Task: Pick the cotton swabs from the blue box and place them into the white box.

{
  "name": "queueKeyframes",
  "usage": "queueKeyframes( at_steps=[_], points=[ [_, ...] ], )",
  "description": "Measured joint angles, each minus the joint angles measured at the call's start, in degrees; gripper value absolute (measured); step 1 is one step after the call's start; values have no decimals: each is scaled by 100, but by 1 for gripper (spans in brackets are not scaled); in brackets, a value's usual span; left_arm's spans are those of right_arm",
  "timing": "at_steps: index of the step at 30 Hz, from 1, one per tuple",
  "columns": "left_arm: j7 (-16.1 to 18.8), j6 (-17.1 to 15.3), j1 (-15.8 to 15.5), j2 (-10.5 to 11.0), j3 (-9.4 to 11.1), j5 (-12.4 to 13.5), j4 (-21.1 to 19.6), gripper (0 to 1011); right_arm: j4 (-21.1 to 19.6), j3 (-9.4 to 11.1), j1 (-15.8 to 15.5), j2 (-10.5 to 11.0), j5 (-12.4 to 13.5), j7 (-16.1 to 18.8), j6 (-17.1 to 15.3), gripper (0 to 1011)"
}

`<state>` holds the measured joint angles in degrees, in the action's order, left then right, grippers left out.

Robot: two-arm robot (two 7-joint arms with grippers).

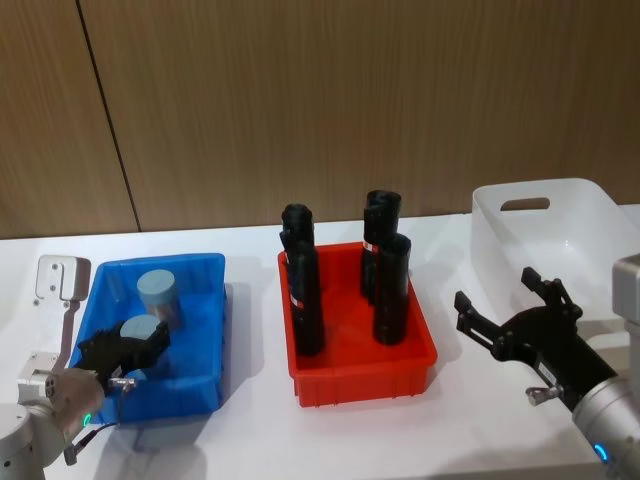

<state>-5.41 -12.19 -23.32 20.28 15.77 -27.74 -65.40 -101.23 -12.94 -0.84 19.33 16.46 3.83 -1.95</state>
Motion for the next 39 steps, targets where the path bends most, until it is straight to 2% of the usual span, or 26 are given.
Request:
queueKeyframes(
  at_steps=[8,14,21,28,39],
  points=[
    [-75,-6,-43,-11,-1,109,49,660,0,0,0,0,0,0,0,1002],
    [-155,-31,-55,11,7,339,-99,660,0,0,0,0,0,0,0,1002],
    [-312,-50,-63,63,20,673,-545,660,0,0,0,0,0,0,0,1002],
    [-527,-40,-86,88,37,897,-1056,660,0,0,0,0,0,0,0,1002],
    [-1032,40,-190,30,91,923,-1688,660,0,0,0,0,0,0,0,1002]
  ],
)
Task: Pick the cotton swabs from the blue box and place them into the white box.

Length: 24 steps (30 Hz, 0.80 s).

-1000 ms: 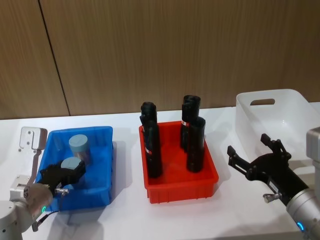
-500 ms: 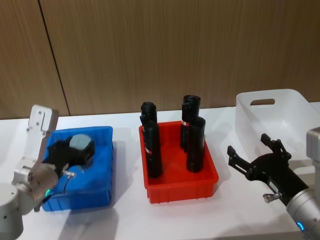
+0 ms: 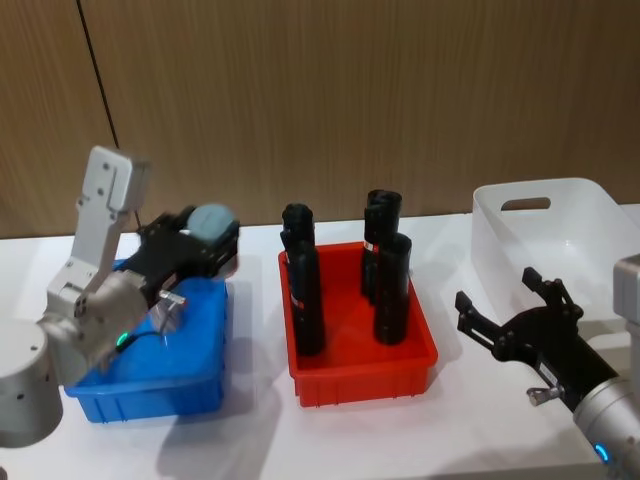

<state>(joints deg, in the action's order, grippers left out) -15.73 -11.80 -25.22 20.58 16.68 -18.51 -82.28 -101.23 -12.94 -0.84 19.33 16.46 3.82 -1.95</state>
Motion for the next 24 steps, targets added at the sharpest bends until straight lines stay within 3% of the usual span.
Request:
queueKeyframes(
  at_steps=[14,24],
  points=[
    [-902,-57,-250,-173,94,-313,-201,660,0,0,0,0,0,0,0,1002],
    [-1636,-308,-549,-326,163,-532,20,660,0,0,0,0,0,0,0,1002]
  ],
)
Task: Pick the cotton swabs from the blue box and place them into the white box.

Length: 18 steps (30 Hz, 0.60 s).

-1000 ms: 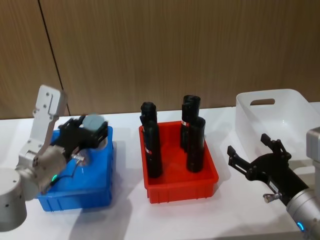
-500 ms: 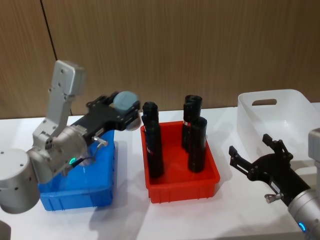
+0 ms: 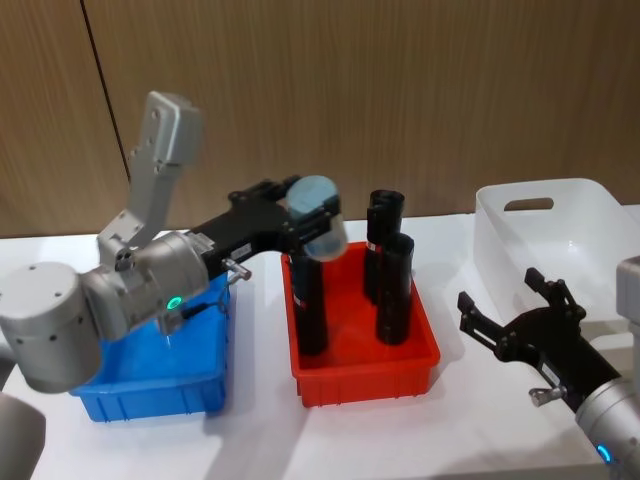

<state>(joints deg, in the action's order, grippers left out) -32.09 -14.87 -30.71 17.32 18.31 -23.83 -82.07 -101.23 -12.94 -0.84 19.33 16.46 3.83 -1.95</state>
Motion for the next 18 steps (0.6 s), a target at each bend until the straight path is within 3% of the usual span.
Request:
queueKeyframes(
  at_steps=[5,18],
  points=[
    [-498,-117,-239,-138,62,-131,306,660,0,0,0,0,0,0,0,1002],
    [-1218,-211,-658,-389,197,-281,901,660,0,0,0,0,0,0,0,1002]
  ],
)
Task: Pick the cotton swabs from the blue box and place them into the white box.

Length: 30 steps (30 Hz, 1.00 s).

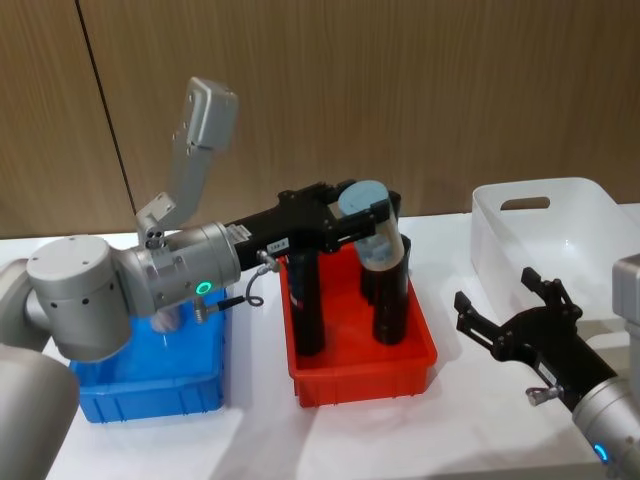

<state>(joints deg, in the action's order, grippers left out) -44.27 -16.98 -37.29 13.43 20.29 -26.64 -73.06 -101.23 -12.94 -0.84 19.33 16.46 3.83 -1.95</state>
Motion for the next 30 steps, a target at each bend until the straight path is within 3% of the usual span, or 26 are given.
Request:
queueKeyframes(
  at_steps=[21,30],
  points=[
    [-348,-56,-235,-121,77,-24,307,660,-1,1,1,0,-3,4,-1,1002],
    [-387,-61,-260,-134,85,-27,341,660,-70,7,32,48,-238,117,-150,1002]
  ],
)
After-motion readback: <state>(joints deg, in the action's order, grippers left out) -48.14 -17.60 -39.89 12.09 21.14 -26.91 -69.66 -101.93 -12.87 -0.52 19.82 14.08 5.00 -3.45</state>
